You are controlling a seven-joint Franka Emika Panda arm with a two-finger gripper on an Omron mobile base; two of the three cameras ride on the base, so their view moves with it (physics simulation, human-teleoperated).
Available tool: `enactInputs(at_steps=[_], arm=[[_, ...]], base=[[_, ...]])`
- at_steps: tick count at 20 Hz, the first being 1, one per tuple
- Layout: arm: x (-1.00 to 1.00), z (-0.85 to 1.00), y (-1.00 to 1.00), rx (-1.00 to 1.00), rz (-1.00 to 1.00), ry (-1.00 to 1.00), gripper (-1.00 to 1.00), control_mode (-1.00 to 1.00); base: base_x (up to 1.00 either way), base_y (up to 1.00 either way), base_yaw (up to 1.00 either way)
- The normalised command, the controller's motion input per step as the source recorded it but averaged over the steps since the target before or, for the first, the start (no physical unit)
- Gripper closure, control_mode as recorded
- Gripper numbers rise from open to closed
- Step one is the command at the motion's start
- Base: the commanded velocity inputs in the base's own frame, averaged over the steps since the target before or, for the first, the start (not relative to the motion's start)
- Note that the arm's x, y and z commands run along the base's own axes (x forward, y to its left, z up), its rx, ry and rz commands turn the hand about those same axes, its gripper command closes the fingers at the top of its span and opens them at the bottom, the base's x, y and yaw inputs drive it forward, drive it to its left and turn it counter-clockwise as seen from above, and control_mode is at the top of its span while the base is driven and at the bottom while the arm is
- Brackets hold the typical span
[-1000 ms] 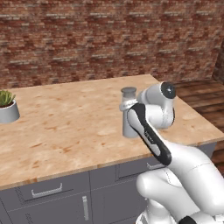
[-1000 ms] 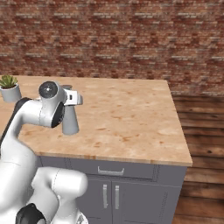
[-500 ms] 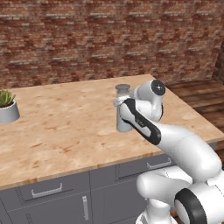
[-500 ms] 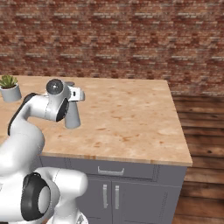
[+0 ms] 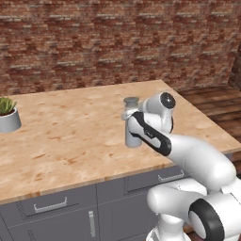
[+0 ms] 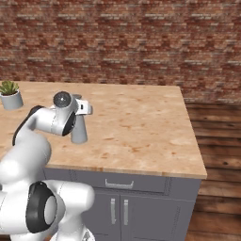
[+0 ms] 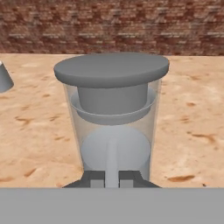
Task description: Place the pitcher and cup on the dining counter for serving.
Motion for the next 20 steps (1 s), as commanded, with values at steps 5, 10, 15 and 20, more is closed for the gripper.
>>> enactInputs(at_steps=[5,10,15,20], arm=[[0.00,-0.40,0.00,0.00,0.00,0.01,1.00,-1.00],[0.00,-0.33,0.00,0.00,0.00,0.06,1.00,-1.00],[-0.11,-0.21,0.00,0.00,0.00,0.08,1.00,-1.00],[-0.22,-0.20,0.00,0.00,0.00,0.13,1.00,-1.00]], base=[[0.00,0.00,0.00],[0.00,0.00,0.00],[0.00,0.00,0.00],[0.00,0.00,0.00]])
